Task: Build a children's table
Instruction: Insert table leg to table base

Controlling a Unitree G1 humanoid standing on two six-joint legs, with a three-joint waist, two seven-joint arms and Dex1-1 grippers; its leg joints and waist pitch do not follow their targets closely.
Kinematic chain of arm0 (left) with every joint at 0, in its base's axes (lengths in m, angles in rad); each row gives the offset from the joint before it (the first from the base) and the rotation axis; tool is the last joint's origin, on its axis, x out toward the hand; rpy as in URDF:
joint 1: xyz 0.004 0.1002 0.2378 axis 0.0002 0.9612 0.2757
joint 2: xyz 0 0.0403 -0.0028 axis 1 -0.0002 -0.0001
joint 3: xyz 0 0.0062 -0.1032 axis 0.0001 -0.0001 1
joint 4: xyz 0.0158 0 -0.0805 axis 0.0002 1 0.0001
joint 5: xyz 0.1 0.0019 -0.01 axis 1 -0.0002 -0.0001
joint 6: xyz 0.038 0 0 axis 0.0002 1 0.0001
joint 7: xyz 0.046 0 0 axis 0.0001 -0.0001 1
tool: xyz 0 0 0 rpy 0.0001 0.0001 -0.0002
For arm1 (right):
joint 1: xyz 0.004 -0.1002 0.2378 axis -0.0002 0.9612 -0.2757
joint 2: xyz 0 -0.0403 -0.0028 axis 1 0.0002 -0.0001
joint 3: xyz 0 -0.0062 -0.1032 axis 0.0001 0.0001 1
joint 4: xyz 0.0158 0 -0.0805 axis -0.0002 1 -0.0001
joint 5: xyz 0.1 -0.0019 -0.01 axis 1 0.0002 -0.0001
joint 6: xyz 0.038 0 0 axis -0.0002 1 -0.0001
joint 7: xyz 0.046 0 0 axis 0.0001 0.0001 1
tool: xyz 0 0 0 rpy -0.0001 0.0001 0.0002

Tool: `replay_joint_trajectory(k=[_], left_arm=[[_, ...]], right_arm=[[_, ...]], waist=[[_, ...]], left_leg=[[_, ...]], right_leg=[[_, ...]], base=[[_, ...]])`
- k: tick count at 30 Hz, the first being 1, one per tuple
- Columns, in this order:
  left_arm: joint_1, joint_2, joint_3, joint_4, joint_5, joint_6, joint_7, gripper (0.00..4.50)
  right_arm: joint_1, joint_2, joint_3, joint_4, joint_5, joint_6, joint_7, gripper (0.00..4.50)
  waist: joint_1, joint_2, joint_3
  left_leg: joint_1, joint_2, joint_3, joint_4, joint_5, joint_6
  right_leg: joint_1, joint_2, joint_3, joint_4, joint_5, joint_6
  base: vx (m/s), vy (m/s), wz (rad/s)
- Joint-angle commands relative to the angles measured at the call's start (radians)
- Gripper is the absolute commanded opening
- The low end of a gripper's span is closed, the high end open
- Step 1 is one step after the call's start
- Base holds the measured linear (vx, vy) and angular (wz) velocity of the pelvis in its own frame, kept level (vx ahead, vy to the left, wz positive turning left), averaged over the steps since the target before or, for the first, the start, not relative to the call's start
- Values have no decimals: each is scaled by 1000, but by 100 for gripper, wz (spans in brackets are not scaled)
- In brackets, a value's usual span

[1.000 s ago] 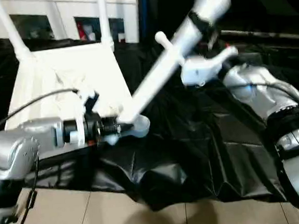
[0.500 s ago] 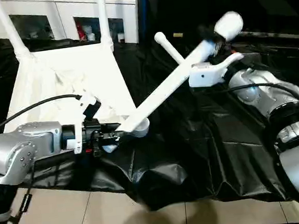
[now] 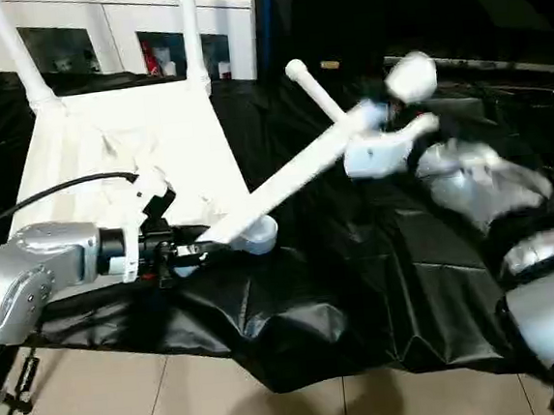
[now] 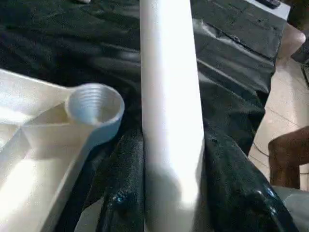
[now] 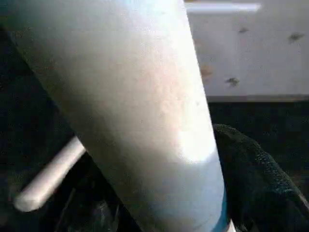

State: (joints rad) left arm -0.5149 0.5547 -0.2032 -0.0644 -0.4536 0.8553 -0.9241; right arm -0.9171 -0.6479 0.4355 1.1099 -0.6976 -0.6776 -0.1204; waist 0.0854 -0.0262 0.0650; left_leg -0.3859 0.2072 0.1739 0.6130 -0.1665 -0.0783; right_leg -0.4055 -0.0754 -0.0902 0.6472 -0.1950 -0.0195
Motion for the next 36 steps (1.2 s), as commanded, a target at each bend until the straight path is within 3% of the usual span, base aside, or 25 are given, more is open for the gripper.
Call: replay_joint_trajectory(k=[1, 7, 14, 17, 18, 22, 27, 30, 31, 33, 34, 36], left_arm=[[-15, -5, 19, -32, 0, -31, -3, 199], [-29, -13, 67, -17, 3, -60, 36, 257], [-43, -15, 165, -39, -41, -115, 31, 256], [-88, -59, 269, 5, -56, -131, 129, 256], [-91, -76, 277, 4, -33, -188, 165, 256], [-98, -90, 272, 2, 9, -252, 209, 256], [-132, -146, 319, -21, -31, -242, 254, 256], [-132, -153, 286, -23, -7, -257, 266, 256], [-127, -157, 260, -23, 11, -259, 275, 256], [-119, -169, 223, -21, 43, -263, 284, 256], [-118, -170, 220, -21, 45, -262, 285, 256], [-110, -188, 190, -17, 61, -252, 298, 256]], right_arm=[[10, 9, -42, 9, 68, -11, 46, 246], [36, 32, -89, 15, 147, 15, 115, 226], [54, 36, -95, 14, 154, 24, 143, 210], [65, 40, -121, 27, 193, 55, 175, 201], [70, 39, -128, 35, 206, 75, 186, 196], [81, 38, -140, 44, 219, 88, 198, 188], [105, 46, -179, 42, 267, 104, 217, 186], [102, 100, -319, 32, 458, 181, 318, 186], [93, 137, -405, 13, 584, 246, 398, 186], [79, 194, -523, -35, 775, 371, 539, 186], [79, 198, -527, -42, 787, 382, 549, 186], [93, 238, -554, -166, 922, 523, 680, 186]], waist=[[-5, -2, -76], [-6, -4, -75], [-4, -7, -75], [-6, -6, -75], [-4, -9, -76], [0, -10, -77], [3, -8, -78], [2, -7, -79], [-1, -9, -78], [-3, 1, -79], [-2, 0, -81], [3, 7, -84]], left_leg=[[12, 7, 4, -56, -213, -6], [11, 7, 4, -56, -221, 2], [11, 9, 4, -55, -211, 3], [12, 8, 5, -54, -217, 4], [12, 7, 5, -54, -216, 7], [9, 10, 3, -54, -209, 9], [9, 9, 4, -52, -205, 13], [10, 10, 3, -53, -223, 26], [9, 12, 1, -55, -229, 34], [12, 18, -4, -58, -243, 53], [13, 18, -3, -57, -228, 62], [9, 19, -5, -56, -178, 66]], right_leg=[[55, -42, 53, -68, -126, -167], [57, -44, 53, -72, -143, -165], [56, -47, 53, -70, -156, -168], [55, -43, 53, -72, -152, -164], [57, -43, 53, -72, -148, -166], [56, -46, 52, -70, -150, -162], [57, -48, 52, -71, -137, -169], [57, -50, 52, -71, -146, -171], [59, -51, 52, -72, -152, -168], [57, -53, 51, -69, -138, -177], [58, -51, 51, -69, -109, -194], [62, -52, 50, -63, -45, -228]], base=[[0, 0, 0], [0, 0, 0], [0, 0, 0], [0, 0, 0], [0, 0, 0], [0, 0, 0], [0, 0, 0], [0, 0, 0], [0, 0, 0], [0, 0, 0], [0, 0, 0], [0, 0, 0]])
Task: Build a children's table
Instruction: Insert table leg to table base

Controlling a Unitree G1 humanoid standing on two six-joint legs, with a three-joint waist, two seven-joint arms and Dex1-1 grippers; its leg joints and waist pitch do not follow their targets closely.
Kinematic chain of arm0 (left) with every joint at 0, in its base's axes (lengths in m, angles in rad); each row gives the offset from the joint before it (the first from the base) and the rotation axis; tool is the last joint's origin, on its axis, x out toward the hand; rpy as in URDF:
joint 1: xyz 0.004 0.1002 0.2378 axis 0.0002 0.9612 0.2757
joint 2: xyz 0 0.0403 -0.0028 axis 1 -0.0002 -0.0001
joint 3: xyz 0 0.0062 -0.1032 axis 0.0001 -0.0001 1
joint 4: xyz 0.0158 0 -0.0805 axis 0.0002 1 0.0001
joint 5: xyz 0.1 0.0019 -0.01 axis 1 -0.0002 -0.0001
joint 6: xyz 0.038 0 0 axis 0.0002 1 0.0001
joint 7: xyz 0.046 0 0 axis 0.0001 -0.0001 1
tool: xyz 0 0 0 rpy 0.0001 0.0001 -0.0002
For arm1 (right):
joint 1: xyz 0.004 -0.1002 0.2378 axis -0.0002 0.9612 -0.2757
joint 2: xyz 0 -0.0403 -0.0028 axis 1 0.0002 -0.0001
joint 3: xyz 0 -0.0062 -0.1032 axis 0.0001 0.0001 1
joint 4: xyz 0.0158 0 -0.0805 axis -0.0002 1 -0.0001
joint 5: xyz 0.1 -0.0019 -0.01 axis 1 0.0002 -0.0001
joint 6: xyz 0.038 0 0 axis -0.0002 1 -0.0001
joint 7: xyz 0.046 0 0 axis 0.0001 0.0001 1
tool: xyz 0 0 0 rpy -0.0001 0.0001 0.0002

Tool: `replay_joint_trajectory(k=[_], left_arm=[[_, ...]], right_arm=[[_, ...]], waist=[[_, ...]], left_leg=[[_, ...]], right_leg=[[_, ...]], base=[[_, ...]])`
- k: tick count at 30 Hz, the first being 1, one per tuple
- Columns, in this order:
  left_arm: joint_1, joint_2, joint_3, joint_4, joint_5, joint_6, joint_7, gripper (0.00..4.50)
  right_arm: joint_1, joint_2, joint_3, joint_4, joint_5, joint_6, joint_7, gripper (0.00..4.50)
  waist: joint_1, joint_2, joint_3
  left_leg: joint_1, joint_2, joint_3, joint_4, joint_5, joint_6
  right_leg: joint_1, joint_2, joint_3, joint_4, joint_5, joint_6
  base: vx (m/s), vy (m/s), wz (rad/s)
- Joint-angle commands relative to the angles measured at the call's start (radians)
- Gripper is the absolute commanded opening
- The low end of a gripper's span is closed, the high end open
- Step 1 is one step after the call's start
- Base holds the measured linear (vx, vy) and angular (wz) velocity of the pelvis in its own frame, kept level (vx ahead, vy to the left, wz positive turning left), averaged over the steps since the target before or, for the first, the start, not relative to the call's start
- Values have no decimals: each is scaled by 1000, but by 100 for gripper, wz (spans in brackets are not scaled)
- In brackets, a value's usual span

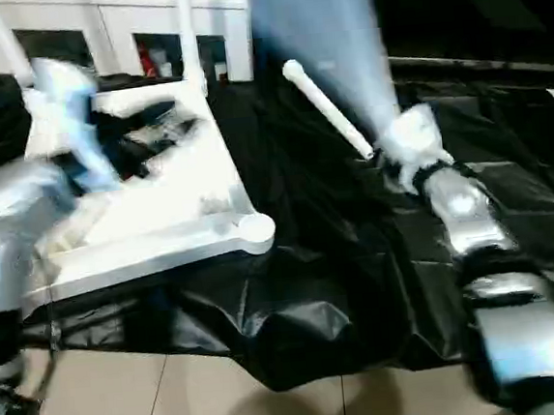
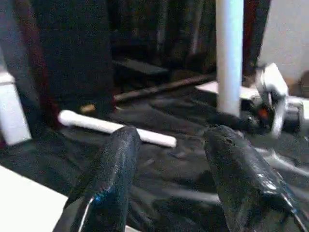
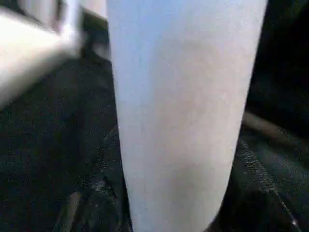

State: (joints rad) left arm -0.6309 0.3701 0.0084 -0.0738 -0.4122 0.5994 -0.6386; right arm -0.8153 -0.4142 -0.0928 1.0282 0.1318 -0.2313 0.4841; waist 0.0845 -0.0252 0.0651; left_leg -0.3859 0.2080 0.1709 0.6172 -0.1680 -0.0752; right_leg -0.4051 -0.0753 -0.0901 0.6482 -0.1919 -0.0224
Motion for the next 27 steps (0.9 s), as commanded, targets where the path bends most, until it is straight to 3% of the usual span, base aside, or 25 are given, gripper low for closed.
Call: replay_joint_trajectory(k=[1, 4, 5, 6, 7, 8, 10, 11, 13, 15, 18, 21, 25, 26, 27], left_arm=[[7, -5, -24, -7, 21, 4, 13, 256], [3, -28, -51, 12, 28, 12, 24, 256], [3, -28, -51, 12, 28, 12, 24, 256], [-8, -47, -69, 37, 39, 12, 37, 256], [-19, -66, -74, 64, 40, 15, 44, 256], [-27, -79, -76, 82, 39, 18, 48, 282], [-58, -118, -67, 125, 9, 48, 50, 289], [-58, -118, -67, 125, 9, 48, 50, 289], [-98, -167, -32, 158, -61, 97, 43, 307], [-117, -184, -17, 173, -89, 123, 41, 335], [-149, -205, -9, 198, -124, 159, 24, 336], [-166, -225, 7, 211, -150, 171, 26, 375], [-185, -238, 22, 226, -160, 182, 27, 382], [-185, -238, 22, 226, -160, 182, 27, 414], [-195, -244, 25, 232, -170, 196, 27, 417]], right_arm=[[-6, 8, -25, -97, 104, 90, 87, 186], [22, 37, -13, -256, 223, 253, 200, 186], [22, 37, -13, -256, 223, 253, 200, 186], [36, 51, -25, -367, 318, 414, 264, 186], [40, 55, -29, -419, 373, 524, 300, 186], [43, 57, -31, -449, 408, 594, 322, 186], [64, 41, 5, -521, 479, 761, 400, 186], [64, 41, 5, -521, 479, 761, 400, 186], [97, 25, 39, -608, 556, 880, 469, 186], [105, 22, 45, -637, 581, 912, 482, 186], [110, 24, 38, -677, 616, 970, 490, 186], [109, 26, 21, -699, 619, 1020, 481, 186], [112, 17, 23, -727, 628, 1064, 486, 186], [112, 17, 23, -727, 628, 1064, 486, 186], [117, 10, 27, -743, 641, 1082, 486, 186]], waist=[[4, 4, -82], [10, 3, -81], [13, 3, -82], [14, 2, -81], [14, -1, -80], [19, 3, -79], [25, 1, -81], [36, 1, -82], [44, -1, -83], [52, -5, -82], [63, -8, -82], [65, -8, -82], [64, -9, -81], [65, -8, -81], [65, -10, -81]], left_leg=[[10, 17, -1, -62, -176, 67], [13, 18, -1, -63, -174, 55], [14, 18, -1, -64, -173, 55], [16, 18, -2, -67, -182, 49], [15, 18, -2, -67, -180, 50], [19, 19, -3, -69, -180, 50], [17, 19, -4, -69, -179, 35], [19, 19, -2, -68, -173, 31], [19, 21, -3, -68, -170, 19], [15, 19, -1, -67, -159, 19], [13, 20, -3, -68, -145, 10], [13, 19, -3, -68, -146, 2], [12, 20, -4, -70, -151, -8], [12, 19, -4, -70, -148, -9], [11, 20, -4, -70, -144, -10]], right_leg=[[63, -50, 50, -68, -48, -226], [62, -54, 50, -72, -78, -234], [64, -55, 51, -72, -80, -230], [63, -55, 50, -76, -103, -226], [65, -54, 51, -77, -104, -222], [62, -54, 52, -79, -116, -216], [63, -58, 51, -82, -140, -208], [62, -62, 52, -83, -142, -206], [60, -65, 52, -84, -152, -198], [63, -67, 53, -86, -154, -196], [61, -70, 51, -85, -170, -184], [60, -71, 51, -88, -187, -171], [60, -72, 50, -93, -218, -147], [60, -71, 50, -93, -215, -144], [61, -71, 50, -93, -212, -141]], base=[[0, 0, 0], [0, 0, 0], [0, 0, 0], [0, 0, 0], [0, 0, 0], [0, 0, 0], [0, 0, 0], [0, 0, 0], [0, 0, 0], [0, 0, 0], [0, 0, 0], [0, 0, 0], [0, 0, 0], [0, 0, 0], [0, 0, 0]])
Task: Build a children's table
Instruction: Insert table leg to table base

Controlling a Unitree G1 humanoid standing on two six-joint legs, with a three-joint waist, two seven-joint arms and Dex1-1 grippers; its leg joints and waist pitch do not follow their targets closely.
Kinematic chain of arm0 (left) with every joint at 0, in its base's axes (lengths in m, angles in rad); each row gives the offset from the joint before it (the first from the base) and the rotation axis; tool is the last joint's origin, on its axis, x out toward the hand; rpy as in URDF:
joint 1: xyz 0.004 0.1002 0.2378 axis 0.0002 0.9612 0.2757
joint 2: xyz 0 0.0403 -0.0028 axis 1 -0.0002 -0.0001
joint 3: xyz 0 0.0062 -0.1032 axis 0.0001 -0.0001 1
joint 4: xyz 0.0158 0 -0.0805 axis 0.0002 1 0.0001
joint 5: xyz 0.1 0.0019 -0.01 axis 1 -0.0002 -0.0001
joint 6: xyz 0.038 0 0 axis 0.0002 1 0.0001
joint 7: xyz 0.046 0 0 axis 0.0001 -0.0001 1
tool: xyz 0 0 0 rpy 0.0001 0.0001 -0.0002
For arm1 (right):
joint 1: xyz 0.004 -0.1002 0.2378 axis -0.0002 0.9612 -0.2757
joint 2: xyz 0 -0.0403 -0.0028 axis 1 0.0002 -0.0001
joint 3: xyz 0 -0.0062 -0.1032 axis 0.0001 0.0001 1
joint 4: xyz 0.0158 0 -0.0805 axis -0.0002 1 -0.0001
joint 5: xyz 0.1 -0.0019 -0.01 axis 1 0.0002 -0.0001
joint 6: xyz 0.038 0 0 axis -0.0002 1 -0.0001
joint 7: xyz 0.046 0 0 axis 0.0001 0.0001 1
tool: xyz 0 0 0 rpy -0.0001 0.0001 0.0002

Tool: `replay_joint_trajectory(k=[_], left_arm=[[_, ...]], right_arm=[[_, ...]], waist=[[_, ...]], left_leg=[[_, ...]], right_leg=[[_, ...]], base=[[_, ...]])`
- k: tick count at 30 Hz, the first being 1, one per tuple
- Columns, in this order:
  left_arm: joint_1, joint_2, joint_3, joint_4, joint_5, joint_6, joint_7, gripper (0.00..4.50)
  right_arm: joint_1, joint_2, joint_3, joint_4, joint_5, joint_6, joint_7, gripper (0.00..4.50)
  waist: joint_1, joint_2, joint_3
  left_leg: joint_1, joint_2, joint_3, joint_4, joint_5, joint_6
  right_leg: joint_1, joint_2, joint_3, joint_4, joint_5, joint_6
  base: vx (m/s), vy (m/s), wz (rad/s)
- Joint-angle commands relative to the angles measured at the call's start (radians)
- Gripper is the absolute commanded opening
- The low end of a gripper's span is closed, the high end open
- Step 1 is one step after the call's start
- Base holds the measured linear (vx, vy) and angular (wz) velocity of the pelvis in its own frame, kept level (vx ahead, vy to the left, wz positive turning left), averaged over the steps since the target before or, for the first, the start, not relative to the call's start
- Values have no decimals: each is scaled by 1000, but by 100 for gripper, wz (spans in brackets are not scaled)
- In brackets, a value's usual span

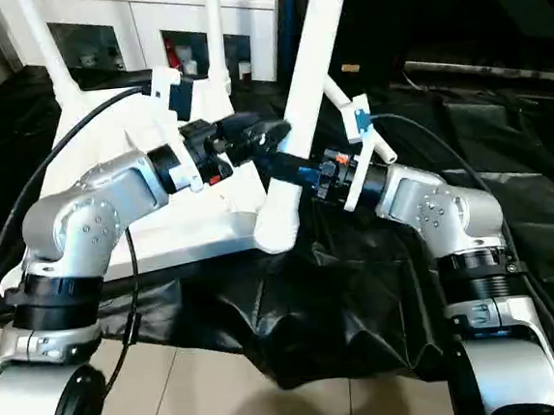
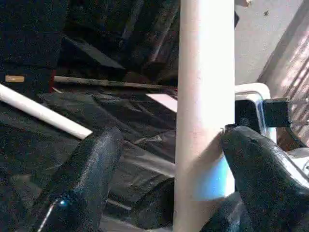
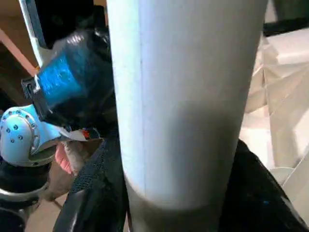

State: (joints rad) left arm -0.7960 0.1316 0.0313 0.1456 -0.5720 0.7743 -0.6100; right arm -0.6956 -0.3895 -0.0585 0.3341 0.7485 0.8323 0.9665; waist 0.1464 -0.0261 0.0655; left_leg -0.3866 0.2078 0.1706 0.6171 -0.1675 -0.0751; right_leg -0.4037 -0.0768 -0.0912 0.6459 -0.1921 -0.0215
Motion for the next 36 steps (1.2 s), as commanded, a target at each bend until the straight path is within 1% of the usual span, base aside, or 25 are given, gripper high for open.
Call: replay_joint_trajectory(k=[1, 2, 3, 4, 9, 10, 11, 12, 14, 15, 16, 18, 19, 21, 23, 24, 25, 28, 29, 30, 32, 33, 36], left_arm=[[-33, -9, 4, 14, -16, 28, -2, 416], [-33, -9, 4, 14, -17, 28, -2, 436], [-38, -14, 6, 15, -27, 35, -1, 436], [-39, -15, 7, 16, -29, 37, 0, 446], [-46, -39, 5, 21, -40, 35, -7, 450], [-47, -41, -13, 29, -17, 23, 0, 450], [-47, -44, -20, 34, -6, 16, 7, 450], [-47, -45, -25, 37, 1, 12, 12, 450], [-48, -48, -38, 44, 18, 7, 25, 450], [-50, -62, -40, 48, 30, 5, 54, 450], [-50, -68, -38, 48, 32, 6, 63, 450], [-52, -81, -31, 49, 34, 6, 84, 450], [-54, -91, -28, 50, 39, 2, 103, 423], [-61, -116, -11, 54, 43, -14, 147, 416], [-63, -125, -4, 55, 45, -22, 164, 412], [-66, -130, -1, 56, 51, -29, 177, 388], [-70, -137, 8, 54, 48, -33, 187, 377], [-78, -149, 28, 52, 42, -36, 209, 373], [-81, -152, 34, 56, 48, -41, 226, 367], [-84, -157, 44, 62, 52, -45, 251, 336], [-87, -164, 54, 68, 59, -50, 276, 330], [-89, -171, 61, 76, 67, -57, 304, 328], [-89, -186, 70, 90, 79, -68, 343, 293]], right_arm=[[-2, -16, -6, -55, 31, 26, 4, 186], [-2, -16, -6, -56, 32, 27, 4, 186], [1, -17, -5, -67, 33, 38, 4, 186], [2, -18, -4, -70, 33, 41, 4, 186], [5, -15, -2, -91, 24, 64, 11, 186], [8, -17, 8, -104, 16, 64, 7, 186], [9, -16, 11, -110, 13, 63, 2, 186], [9, -16, 13, -114, 12, 62, -1, 186], [5, -10, 17, -122, -4, 57, -28, 186], [-6, 5, 27, -129, -48, 46, -97, 186], [-9, 9, 30, -130, -62, 42, -118, 186], [-14, 19, 40, -136, -92, 33, -156, 186], [-15, 25, 51, -142, -116, 19, -179, 186], [-18, 53, 60, -151, -148, 6, -240, 186], [-19, 63, 64, -154, -162, -1, -264, 186], [-19, 76, 65, -159, -166, -2, -284, 186], [-18, 93, 67, -164, -169, -7, -300, 186], [-17, 117, 73, -170, -186, -26, -324, 186], [-17, 119, 82, -166, -204, -41, -332, 186], [-17, 122, 94, -164, -226, -60, -342, 186], [-16, 128, 104, -164, -248, -76, -358, 186], [-14, 135, 120, -170, -284, -97, -391, 186], [-13, 160, 129, -179, -321, -101, -464, 186]], waist=[[5, -9, -82], [5, -10, -81], [6, -9, -82], [6, -10, -82], [6, -12, -81], [6, -11, -81], [6, -6, -80], [6, -8, -80], [6, -8, -81], [4, -5, -81], [3, -6, -80], [1, -7, -80], [0, -5, -80], [0, -6, -80], [-1, -6, -80], [-1, -6, -80], [-1, -5, -80], [-3, -3, -80], [-2, -3, -80], [-2, -2, -80], [-3, -2, -80], [-5, -6, -79], [-4, -5, -79]], left_leg=[[12, 19, -4, -69, -140, -10], [12, 19, -4, -69, -138, -9], [11, 19, -4, -69, -134, -8], [11, 19, -3, -68, -133, -7], [10, 19, -3, -69, -131, -6], [10, 18, -3, -69, -133, -7], [10, 19, -4, -70, -137, -9], [10, 19, -4, -70, -139, -9], [10, 21, -5, -71, -136, -14], [11, 21, -6, -71, -134, -20], [10, 20, -5, -71, -134, -23], [13, 19, -5, -72, -144, -30], [12, 19, -5, -72, -148, -31], [11, 19, -6, -73, -150, -36], [12, 19, -6, -73, -151, -35], [12, 18, -6, -73, -151, -33], [12, 20, -7, -74, -150, -35], [13, 20, -7, -75, -158, -35], [12, 20, -7, -75, -158, -36], [12, 21, -8, -75, -155, -39], [13, 20, -7, -76, -154, -38], [12, 21, -8, -77, -152, -40], [13, 20, -7, -77, -144, -41]], right_leg=[[60, -69, 52, -89, -205, -142], [59, -68, 52, -89, -202, -141], [60, -70, 52, -89, -199, -143], [59, -69, 52, -88, -198, -144], [61, -71, 52, -91, -206, -138], [60, -70, 52, -92, -214, -135], [59, -70, 51, -93, -220, -130], [59, -69, 52, -95, -221, -125], [60, -70, 52, -93, -216, -121], [58, -70, 52, -92, -208, -123], [57, -69, 52, -94, -210, -123], [58, -70, 51, -95, -222, -124], [57, -70, 52, -95, -225, -125], [59, -70, 52, -94, -218, -121], [59, -70, 52, -95, -217, -117], [59, -69, 52, -96, -217, -115], [58, -69, 53, -94, -208, -116], [57, -69, 52, -93, -198, -122], [59, -69, 53, -92, -188, -123], [58, -69, 53, -92, -179, -122], [59, -68, 53, -91, -166, -125], [58, -67, 53, -90, -162, -123], [59, -69, 55, -90, -158, -121]], base=[[0, 0, 0], [0, 0, 0], [0, 0, 0], [0, 0, 0], [0, 0, 0], [0, 0, 0], [0, 0, 0], [0, 0, 0], [0, 0, 0], [0, 0, 0], [0, 0, 0], [0, 0, 0], [0, 0, 0], [0, 0, 0], [0, 0, 0], [0, 0, 0], [0, 0, 0], [0, 0, 0], [0, 0, 0], [0, 0, 0], [0, 0, 0], [0, 0, 0], [0, 0, 0]])
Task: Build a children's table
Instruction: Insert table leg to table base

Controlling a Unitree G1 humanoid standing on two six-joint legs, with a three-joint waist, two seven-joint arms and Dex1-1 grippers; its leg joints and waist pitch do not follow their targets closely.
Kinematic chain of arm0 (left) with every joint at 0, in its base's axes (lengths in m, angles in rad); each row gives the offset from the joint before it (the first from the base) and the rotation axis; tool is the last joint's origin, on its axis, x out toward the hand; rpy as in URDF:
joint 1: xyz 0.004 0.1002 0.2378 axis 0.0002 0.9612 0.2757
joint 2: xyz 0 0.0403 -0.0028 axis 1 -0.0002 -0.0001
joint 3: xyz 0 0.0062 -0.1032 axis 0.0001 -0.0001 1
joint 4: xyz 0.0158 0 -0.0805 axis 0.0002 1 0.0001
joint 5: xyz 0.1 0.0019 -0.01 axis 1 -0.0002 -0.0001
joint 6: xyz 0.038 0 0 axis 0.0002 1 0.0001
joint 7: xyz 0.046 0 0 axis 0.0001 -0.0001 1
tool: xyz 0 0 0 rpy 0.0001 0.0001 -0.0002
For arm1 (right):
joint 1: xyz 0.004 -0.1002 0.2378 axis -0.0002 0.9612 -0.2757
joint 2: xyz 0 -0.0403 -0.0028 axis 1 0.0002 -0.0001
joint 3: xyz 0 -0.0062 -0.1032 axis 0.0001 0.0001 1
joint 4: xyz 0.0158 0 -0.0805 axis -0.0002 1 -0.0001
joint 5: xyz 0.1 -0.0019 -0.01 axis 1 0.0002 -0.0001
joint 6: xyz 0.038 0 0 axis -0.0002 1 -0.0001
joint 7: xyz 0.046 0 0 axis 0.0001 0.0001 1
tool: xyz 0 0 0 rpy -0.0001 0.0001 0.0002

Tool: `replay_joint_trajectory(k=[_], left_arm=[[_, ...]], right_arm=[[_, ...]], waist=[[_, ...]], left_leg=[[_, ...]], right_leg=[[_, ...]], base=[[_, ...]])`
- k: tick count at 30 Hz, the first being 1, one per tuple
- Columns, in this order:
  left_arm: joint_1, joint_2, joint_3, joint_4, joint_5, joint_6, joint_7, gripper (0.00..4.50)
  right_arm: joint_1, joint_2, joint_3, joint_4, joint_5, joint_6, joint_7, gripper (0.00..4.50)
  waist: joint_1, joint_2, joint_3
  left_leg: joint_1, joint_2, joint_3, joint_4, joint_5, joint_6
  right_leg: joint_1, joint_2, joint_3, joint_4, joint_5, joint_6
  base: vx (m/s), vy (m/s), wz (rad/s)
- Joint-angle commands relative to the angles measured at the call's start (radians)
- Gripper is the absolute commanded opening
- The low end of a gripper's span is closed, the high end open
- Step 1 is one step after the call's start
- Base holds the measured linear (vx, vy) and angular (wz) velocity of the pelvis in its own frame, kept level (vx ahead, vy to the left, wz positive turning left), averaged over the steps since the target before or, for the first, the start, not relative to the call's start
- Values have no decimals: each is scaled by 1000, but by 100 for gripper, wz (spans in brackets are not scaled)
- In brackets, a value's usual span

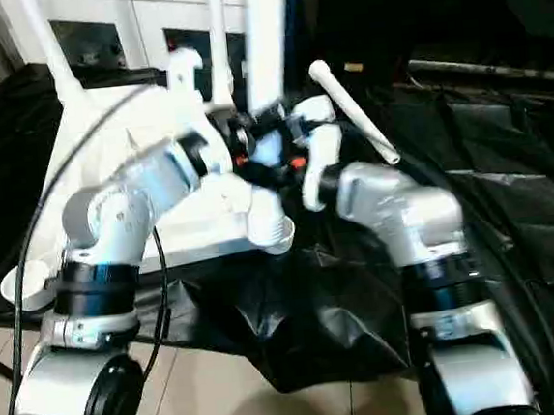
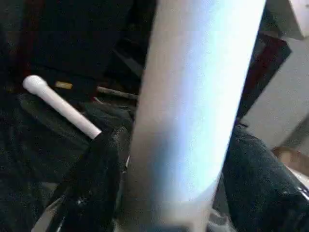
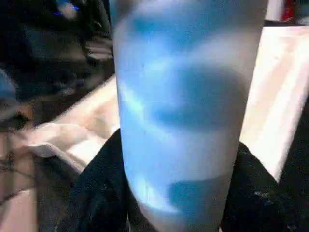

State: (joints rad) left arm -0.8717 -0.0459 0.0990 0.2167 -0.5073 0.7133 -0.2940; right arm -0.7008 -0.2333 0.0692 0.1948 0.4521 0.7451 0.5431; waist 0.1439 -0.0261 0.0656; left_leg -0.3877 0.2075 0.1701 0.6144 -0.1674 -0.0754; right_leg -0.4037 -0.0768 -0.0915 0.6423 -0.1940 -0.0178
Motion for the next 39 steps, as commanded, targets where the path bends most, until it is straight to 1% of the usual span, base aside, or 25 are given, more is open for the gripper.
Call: replay_joint_trajectory(k=[1, 2, 3, 4, 5, 6, 8, 11, 15, 17, 21, 23, 24, 25, 26, 27, 28, 29, 31, 32, 33, 36, 37, 38, 39], left_arm=[[-14, -14, 5, 22, 17, -11, 35, 290], [-13, -21, 10, 27, 22, -18, 50, 289], [-13, -23, 10, 31, 24, -19, 55, 271], [-13, -24, 10, 33, 25, -19, 57, 271], [-13, -25, 10, 35, 27, -21, 61, 257], [-12, -27, 11, 36, 27, -22, 65, 249], [-11, -30, 12, 38, 29, -24, 77, 245], [-7, -33, 14, 36, 35, -21, 93, 222], [-6, -33, 13, 37, 40, -23, 99, 216], [-5, -31, 14, 39, 50, -30, 106, 209], [-4, -22, 5, 37, 56, -34, 93, 201], [-4, -17, 1, 36, 56, -36, 84, 199], [-5, -10, -4, 35, 57, -39, 71, 198], [-5, -2, -10, 33, 57, -40, 51, 198], [-5, -2, -10, 33, 57, -40, 50, 198], [-2, 31, -32, 17, 47, -31, -26, 197], [0, 48, -41, 9, 40, -23, -62, 197], [0, 48, -41, 8, 39, -23, -64, 195], [5, 110, -59, -10, 14, 31, -151, 189], [6, 118, -59, -12, 7, 39, -162, 189], [7, 129, -58, -18, -4, 51, -181, 187], [8, 174, -43, -49, -73, 106, -269, 187], [8, 190, -42, -58, -90, 119, -298, 187], [6, 200, -35, -62, -109, 134, -321, 187], [4, 204, -27, -63, -125, 147, -335, 187]], right_arm=[[-7, 12, 4, -43, -30, -12, -54, 186], [-5, 23, 8, -49, -37, -14, -69, 186], [-5, 30, 5, -51, -37, -13, -77, 186], [-5, 36, 3, -52, -37, -13, -83, 186], [-6, 40, 2, -51, -39, -15, -88, 186], [-6, 44, 1, -51, -40, -17, -93, 186], [-7, 56, -3, -51, -46, -24, -99, 186], [-7, 67, -4, -55, -47, -25, -109, 186], [-7, 73, -5, -60, -51, -23, -116, 186], [-3, 78, -4, -70, -53, -21, -126, 186], [1, 79, -7, -83, -56, -19, -136, 186], [1, 79, -10, -86, -55, -20, -138, 186], [3, 79, -15, -88, -45, -22, -128, 221], [4, 77, -19, -93, -37, -23, -118, 242], [4, 77, -19, -93, -36, -23, -117, 242], [12, 63, -34, -119, 13, 21, -76, 258], [16, 52, -39, -134, 34, 44, -55, 258], [16, 51, -39, -134, 35, 45, -54, 264], [42, -38, -30, -193, 102, 110, 78, 280], [47, -53, -28, -201, 108, 115, 99, 280], [53, -76, -25, -214, 119, 127, 128, 308], [72, -167, -45, -265, 191, 197, 233, 313], [73, -190, -60, -280, 226, 229, 262, 315], [77, -213, -67, -300, 255, 253, 291, 315], [80, -228, -71, -314, 276, 271, 313, 315]], waist=[[-2, -5, -79], [-3, -6, -80], [-3, -6, -80], [-3, -6, -81], [-2, -5, -82], [-2, -3, -82], [-3, -5, -82], [-4, -2, -83], [-4, -2, -83], [-3, 2, -84], [-4, 4, -85], [-4, 3, -85], [-4, 3, -85], [-4, 3, -86], [-4, 4, -85], [-4, 3, -85], [-2, 2, -85], [-1, 4, -85], [0, 5, -87], [2, 5, -84], [3, 4, -83], [5, 5, -83], [6, 11, -85], [5, 8, -85], [7, 7, -84]], left_leg=[[14, 20, -6, -74, -146, -39], [13, 19, -6, -75, -141, -39], [14, 18, -5, -75, -143, -36], [15, 19, -6, -75, -141, -36], [15, 19, -6, -75, -134, -34], [14, 20, -6, -75, -129, -33], [14, 19, -5, -75, -125, -31], [15, 20, -6, -76, -112, -31], [15, 19, -5, -76, -111, -29], [16, 20, -6, -76, -110, -31], [18, 20, -6, -76, -112, -34], [17, 19, -5, -76, -106, -33], [17, 19, -5, -76, -102, -32], [17, 19, -5, -76, -101, -31], [18, 19, -5, -76, -104, -32], [18, 20, -5, -76, -104, -32], [20, 19, -4, -77, -104, -26], [20, 20, -5, -77, -103, -23], [22, 21, -5, -76, -99, -22], [22, 21, -4, -76, -102, -20], [18, 21, -5, -77, -105, -19], [18, 20, -4, -76, -113, -19], [19, 20, -5, -73, -116, -18], [19, 19, -4, -73, -114, -15], [19, 19, -4, -72, -113, -12]], right_leg=[[59, -68, 55, -87, -156, -124], [60, -68, 55, -87, -155, -119], [60, -68, 55, -89, -158, -114], [61, -68, 56, -88, -154, -113], [61, -68, 56, -86, -140, -112], [61, -68, 56, -85, -129, -113], [61, -67, 56, -83, -107, -115], [62, -67, 56, -80, -76, -128], [63, -67, 56, -80, -56, -135], [63, -67, 56, -79, -48, -137], [64, -66, 56, -77, -27, -144], [66, -66, 57, -76, -17, -147], [66, -66, 56, -76, -14, -147], [66, -66, 57, -75, -11, -148], [65, -66, 56, -76, -15, -149], [66, -66, 56, -76, -15, -148], [66, -66, 56, -77, -17, -147], [66, -65, 57, -74, -14, -146], [68, -64, 56, -72, 6, -149], [67, -63, 57, -73, 8, -149], [70, -65, 57, -72, 9, -154], [73, -68, 56, -76, -19, -163], [71, -68, 56, -74, -23, -173], [72, -66, 55, -74, -21, -181], [72, -66, 56, -74, -18, -184]], base=[[0, 0, 0], [0, 0, 0], [0, 0, 0], [0, 0, 0], [0, 0, 0], [0, 0, 0], [0, 0, 0], [0, 0, 0], [0, 0, 0], [0, 0, 0], [0, 0, 0], [0, 0, 0], [0, 0, 0], [0, 0, 0], [0, 0, 0], [0, 0, 0], [0, 0, 0], [0, 0, 0], [0, 0, 0], [0, 0, 0], [0, 0, 0], [0, 0, 0], [0, 0, 0], [0, 0, 0], [0, 0, 0]])
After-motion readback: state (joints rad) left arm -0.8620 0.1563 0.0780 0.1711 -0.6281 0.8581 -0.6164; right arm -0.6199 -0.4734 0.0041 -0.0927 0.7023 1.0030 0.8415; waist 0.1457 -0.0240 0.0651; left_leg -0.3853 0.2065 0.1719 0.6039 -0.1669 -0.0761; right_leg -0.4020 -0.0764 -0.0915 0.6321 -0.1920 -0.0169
